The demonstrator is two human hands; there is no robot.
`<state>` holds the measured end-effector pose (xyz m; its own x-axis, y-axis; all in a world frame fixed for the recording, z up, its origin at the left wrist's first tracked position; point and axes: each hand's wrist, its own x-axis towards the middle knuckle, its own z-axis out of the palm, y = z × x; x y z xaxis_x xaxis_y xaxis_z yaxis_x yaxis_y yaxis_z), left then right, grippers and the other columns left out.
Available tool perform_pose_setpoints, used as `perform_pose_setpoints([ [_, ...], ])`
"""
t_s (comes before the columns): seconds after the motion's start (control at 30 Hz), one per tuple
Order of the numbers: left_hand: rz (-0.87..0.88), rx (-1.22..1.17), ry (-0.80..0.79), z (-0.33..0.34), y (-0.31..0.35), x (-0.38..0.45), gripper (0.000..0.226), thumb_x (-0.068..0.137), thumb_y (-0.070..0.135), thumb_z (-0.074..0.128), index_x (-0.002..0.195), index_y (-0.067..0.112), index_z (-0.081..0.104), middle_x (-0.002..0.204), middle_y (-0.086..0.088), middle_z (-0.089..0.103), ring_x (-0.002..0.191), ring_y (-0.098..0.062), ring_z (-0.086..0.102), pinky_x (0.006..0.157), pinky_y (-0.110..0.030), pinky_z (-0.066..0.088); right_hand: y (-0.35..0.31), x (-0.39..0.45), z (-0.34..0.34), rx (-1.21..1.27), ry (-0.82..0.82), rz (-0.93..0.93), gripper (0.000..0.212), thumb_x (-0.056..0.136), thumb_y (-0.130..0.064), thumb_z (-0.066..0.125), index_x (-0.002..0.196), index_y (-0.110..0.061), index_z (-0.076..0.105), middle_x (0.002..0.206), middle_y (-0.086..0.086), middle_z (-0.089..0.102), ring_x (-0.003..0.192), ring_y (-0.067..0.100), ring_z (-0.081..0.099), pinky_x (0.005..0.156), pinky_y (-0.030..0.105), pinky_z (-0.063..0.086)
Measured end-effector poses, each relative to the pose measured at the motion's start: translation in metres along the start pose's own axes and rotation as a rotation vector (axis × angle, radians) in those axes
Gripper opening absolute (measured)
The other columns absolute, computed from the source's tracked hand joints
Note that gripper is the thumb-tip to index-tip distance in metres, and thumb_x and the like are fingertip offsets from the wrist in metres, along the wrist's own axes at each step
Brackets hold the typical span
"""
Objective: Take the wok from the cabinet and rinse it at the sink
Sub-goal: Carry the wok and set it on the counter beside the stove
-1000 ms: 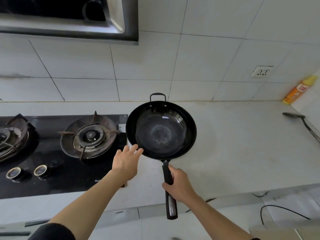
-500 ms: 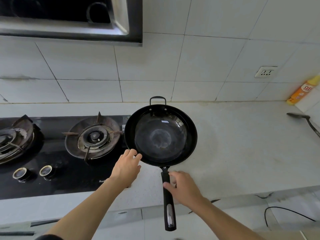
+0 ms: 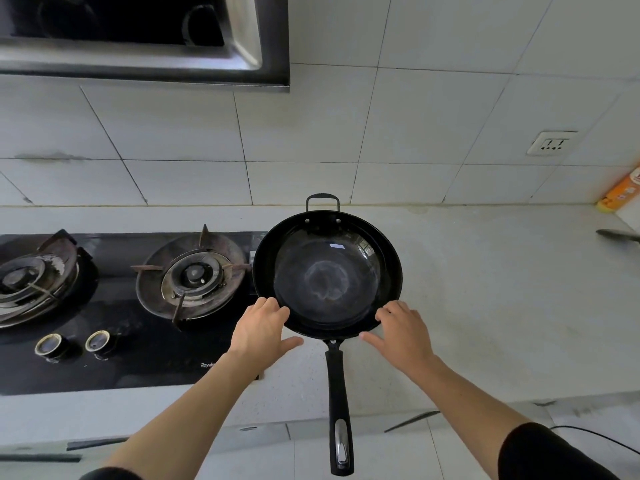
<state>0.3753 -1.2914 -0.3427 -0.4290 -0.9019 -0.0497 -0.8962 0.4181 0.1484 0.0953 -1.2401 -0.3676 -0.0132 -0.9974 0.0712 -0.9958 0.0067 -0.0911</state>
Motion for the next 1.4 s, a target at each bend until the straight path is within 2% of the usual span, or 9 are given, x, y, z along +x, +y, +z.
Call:
perform_pose_setpoints([
  [0.23,-0.036,0.009,0.071,0.006,0.008,-0.008,0.048,0.086,0.065,0.057,0.111,0.024,0.058,0.106,0.008,0.053,0.101,-0.012,0.046,0.096,-0.028,0.042,-0.003,-0.007,-0.001,-0.026,0.009,-0.019,0.056,0.076,-0.072,0.057,0.092,-0.018,0.066,0.090,-0.004,0.061,0.088,0.013,0.056,0.073,0.027,0.050],
  [0.4,-0.033,0.027,0.135,0.017,0.006,-0.020,0.046,0.077,0.066,0.067,0.092,0.023,0.064,0.086,0.009,0.052,0.083,-0.012,0.048,0.085,-0.029,0.049,-0.004,-0.020,0.001,-0.029,0.004,-0.016,0.056,0.076,-0.073,0.055,0.089,-0.019,0.065,0.088,-0.005,0.060,0.087,0.013,0.055,0.073,0.027,0.050],
  [0.47,-0.035,0.011,0.132,0.016,0.006,-0.021,0.047,0.078,0.066,0.066,0.095,0.022,0.065,0.088,0.009,0.053,0.085,-0.013,0.049,0.088,-0.030,0.049,-0.005,-0.020,0.001,-0.015,-0.005,-0.004,0.057,0.075,-0.073,0.055,0.090,-0.020,0.065,0.088,-0.006,0.060,0.088,0.012,0.055,0.074,0.027,0.050],
  [0.63,-0.054,0.010,0.075,0.003,0.007,-0.008,0.050,0.086,0.065,0.055,0.114,0.024,0.057,0.109,0.007,0.054,0.104,-0.013,0.047,0.100,-0.028,0.041,-0.010,-0.009,-0.001,0.045,-0.025,0.049,0.055,0.076,-0.069,0.060,0.095,-0.018,0.066,0.094,-0.004,0.060,0.093,0.013,0.054,0.077,0.027,0.050],
  [0.9,-0.079,0.036,0.016,0.003,0.010,-0.005,0.051,0.087,0.066,0.055,0.114,0.023,0.057,0.108,0.007,0.054,0.104,-0.013,0.047,0.099,-0.029,0.041,-0.012,-0.010,-0.002,0.129,-0.023,0.083,0.053,0.081,-0.060,0.064,0.112,-0.017,0.064,0.109,-0.003,0.060,0.105,0.013,0.053,0.087,0.026,0.048],
  [1.13,-0.087,0.041,0.006,0.004,0.005,-0.010,0.052,0.086,0.068,0.054,0.114,0.024,0.057,0.108,0.008,0.053,0.104,-0.013,0.047,0.099,-0.028,0.041,-0.017,-0.013,-0.004,0.210,-0.017,0.093,0.050,0.078,-0.056,0.070,0.107,-0.015,0.064,0.106,-0.003,0.059,0.100,0.012,0.052,0.084,0.025,0.048],
  [1.4,-0.110,0.020,0.017,0.004,0.005,-0.013,0.050,0.085,0.066,0.057,0.113,0.024,0.056,0.108,0.008,0.052,0.103,-0.013,0.045,0.095,-0.028,0.043,-0.019,-0.012,-0.004,0.217,-0.022,0.112,0.054,0.077,-0.056,0.071,0.111,-0.015,0.064,0.110,-0.003,0.058,0.105,0.011,0.052,0.087,0.024,0.048],
])
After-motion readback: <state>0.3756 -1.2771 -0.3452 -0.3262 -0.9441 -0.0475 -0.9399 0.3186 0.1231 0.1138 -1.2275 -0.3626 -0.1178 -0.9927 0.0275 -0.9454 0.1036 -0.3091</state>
